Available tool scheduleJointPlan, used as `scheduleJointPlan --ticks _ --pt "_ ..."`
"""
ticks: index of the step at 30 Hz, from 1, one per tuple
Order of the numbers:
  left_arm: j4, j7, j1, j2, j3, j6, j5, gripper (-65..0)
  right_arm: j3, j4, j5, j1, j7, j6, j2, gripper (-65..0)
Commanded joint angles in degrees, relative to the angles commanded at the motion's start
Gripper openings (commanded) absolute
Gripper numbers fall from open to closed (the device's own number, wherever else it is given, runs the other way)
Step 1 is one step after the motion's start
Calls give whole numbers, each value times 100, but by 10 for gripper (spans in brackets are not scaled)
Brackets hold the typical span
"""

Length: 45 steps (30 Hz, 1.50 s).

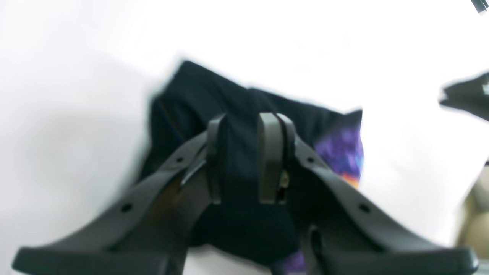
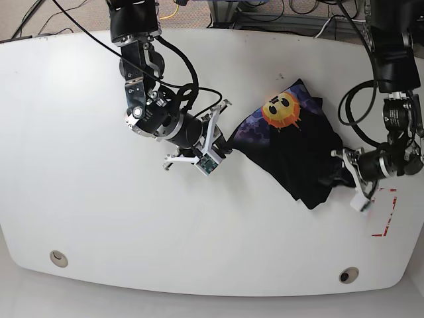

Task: Layout the t-shirt on the table in an organized manner, then fold the t-shirt properly
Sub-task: 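Drag the folded black shirt with the left gripper toward the red-marked paper, then regrasp the bundle with the left gripper and push it off the table edge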

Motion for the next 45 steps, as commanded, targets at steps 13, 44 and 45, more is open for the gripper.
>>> scheduleJointPlan --ticks 13,44,45 --pt "1169 -1398 1846 1081 132 690 -79 -525 18 -976 9 352 624 0 9 -563" --pt "1855 -668 2382 -70 -1275 0 1231 -525 26 -158 62 -185 501 0 246 -563" --pt "2004 -668 2374 -62 -1363 0 1231 -525 26 -158 62 -185 501 0 246 -563"
